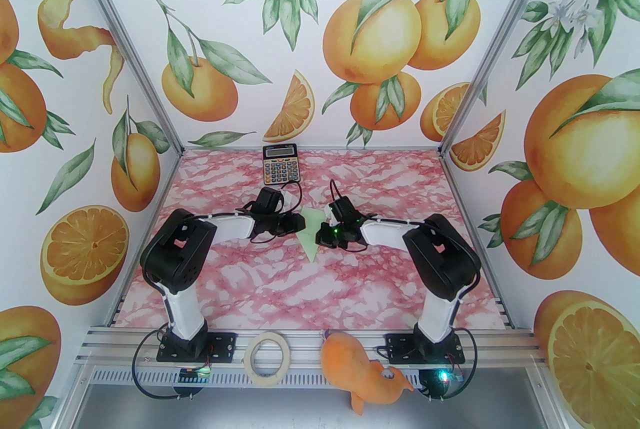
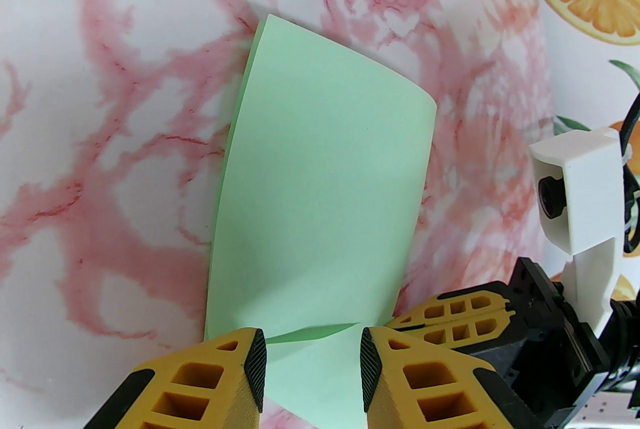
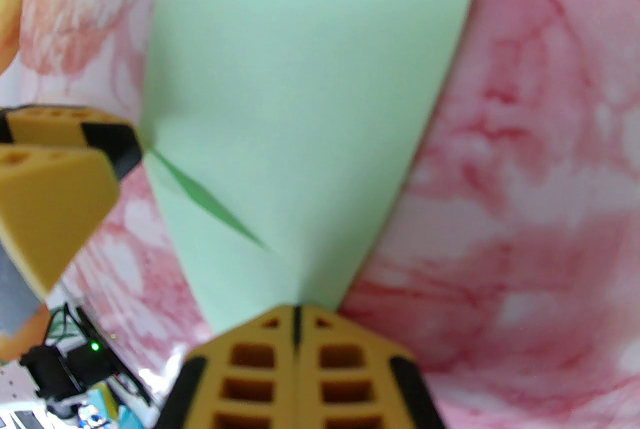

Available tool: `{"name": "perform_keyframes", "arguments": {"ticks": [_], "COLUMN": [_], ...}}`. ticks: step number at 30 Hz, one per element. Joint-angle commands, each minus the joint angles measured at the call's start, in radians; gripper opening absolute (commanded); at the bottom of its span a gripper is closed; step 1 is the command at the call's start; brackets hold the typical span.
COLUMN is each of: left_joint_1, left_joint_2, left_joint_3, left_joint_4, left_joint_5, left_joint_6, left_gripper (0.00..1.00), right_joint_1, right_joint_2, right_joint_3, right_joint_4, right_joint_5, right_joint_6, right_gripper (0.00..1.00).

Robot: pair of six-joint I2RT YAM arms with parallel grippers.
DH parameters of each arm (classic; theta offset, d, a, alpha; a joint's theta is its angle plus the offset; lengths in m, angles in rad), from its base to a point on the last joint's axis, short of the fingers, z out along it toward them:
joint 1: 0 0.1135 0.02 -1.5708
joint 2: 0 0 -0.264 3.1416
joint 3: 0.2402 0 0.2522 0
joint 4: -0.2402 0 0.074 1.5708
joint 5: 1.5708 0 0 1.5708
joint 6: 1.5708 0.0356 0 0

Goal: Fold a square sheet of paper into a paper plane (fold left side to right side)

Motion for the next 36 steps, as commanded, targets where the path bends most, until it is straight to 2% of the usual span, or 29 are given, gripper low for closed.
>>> {"name": "perform_keyframes", "arguments": {"ticks": [1,15,21,28,36], "left_joint_1": [-0.008,-0.070,-0.073,-0.103,-0.130], "left_joint_2": [-0.035,0.019,0.026,-0.003,0.008], "left_joint_3": [0.009,-0.009,-0.050,-0.090,-0.080], "left_joint_4": [-0.003,0.027,0.021,0.016,0.030], "left_joint_5": [0.006,0.030,-0.041,-0.140,-0.150], "left_joint_6": [0.012,-0.001,-0.057,-0.148,-0.172], "left_gripper": [0.37,0.26,0.23,0.23,0.23], "right_joint_1": [-0.004,-0.011,-0.017,-0.017,-0.016], "right_joint_2": [0.020,0.006,-0.056,-0.170,-0.100], "right_joint_3": [-0.017,0.013,0.016,-0.092,-0.110], "right_joint_4": [-0.022,-0.037,-0.023,0.133,0.197], "right_joint_5": [0.045,0.038,0.028,0.034,0.003], "right_joint_6": [-0.005,-0.023,-0.014,0.112,0.172], "right_gripper": [0.00,0.00,0.05,0.09,0.04]}}
